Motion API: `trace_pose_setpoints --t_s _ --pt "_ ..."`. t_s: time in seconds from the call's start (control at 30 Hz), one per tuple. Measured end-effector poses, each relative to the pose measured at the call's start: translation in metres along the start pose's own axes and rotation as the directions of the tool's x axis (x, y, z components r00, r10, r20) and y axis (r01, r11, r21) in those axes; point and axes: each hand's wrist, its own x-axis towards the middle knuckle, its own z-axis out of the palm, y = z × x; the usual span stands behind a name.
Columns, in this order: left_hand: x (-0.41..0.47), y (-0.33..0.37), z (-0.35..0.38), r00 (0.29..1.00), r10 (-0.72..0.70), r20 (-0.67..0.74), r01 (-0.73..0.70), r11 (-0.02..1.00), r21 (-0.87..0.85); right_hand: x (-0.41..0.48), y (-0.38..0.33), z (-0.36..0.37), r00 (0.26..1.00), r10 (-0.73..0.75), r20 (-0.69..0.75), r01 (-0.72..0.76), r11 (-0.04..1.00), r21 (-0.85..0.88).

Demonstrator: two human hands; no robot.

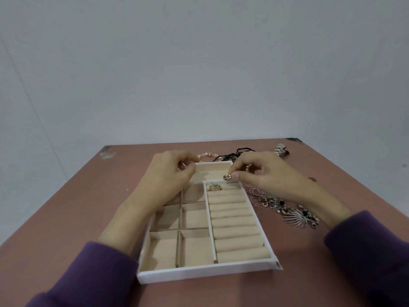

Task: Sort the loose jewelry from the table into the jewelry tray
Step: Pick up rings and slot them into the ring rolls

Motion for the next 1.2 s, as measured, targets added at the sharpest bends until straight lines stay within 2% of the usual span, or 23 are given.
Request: trace_pose_setpoints --t_s 0.37,0.6,0.9,1.03,1.2 --pt "0.001 -0.003 0.002 1.000 0.015 -0.005 -0.015 1.000 0.002 0.000 0.000 0.003 0.997 -0.077 0.030 0.080 0.988 -0.131" --pt "0.002 -0.003 0.004 1.000 0.026 -0.011 -0.026 1.000 0.009 0.001 0.005 0.003 0.996 -0.062 0.061 0.068 0.992 -0.104" --pt "0.001 -0.003 0.004 0.999 0.035 -0.005 -0.035 0.999 0.013 0.003 0.006 0.008 0.985 -0.124 0.118 0.151 0.954 -0.260" --pt "0.001 -0.003 0.004 0.999 0.031 -0.008 -0.031 0.999 0.021 0.003 0.007 0.008 0.991 -0.118 0.065 0.131 0.962 -0.238" --pt "0.000 -0.002 0.004 0.999 0.038 -0.005 -0.038 0.999 0.016 0.003 0.009 0.009 0.994 -0.091 0.064 0.103 0.972 -0.211"
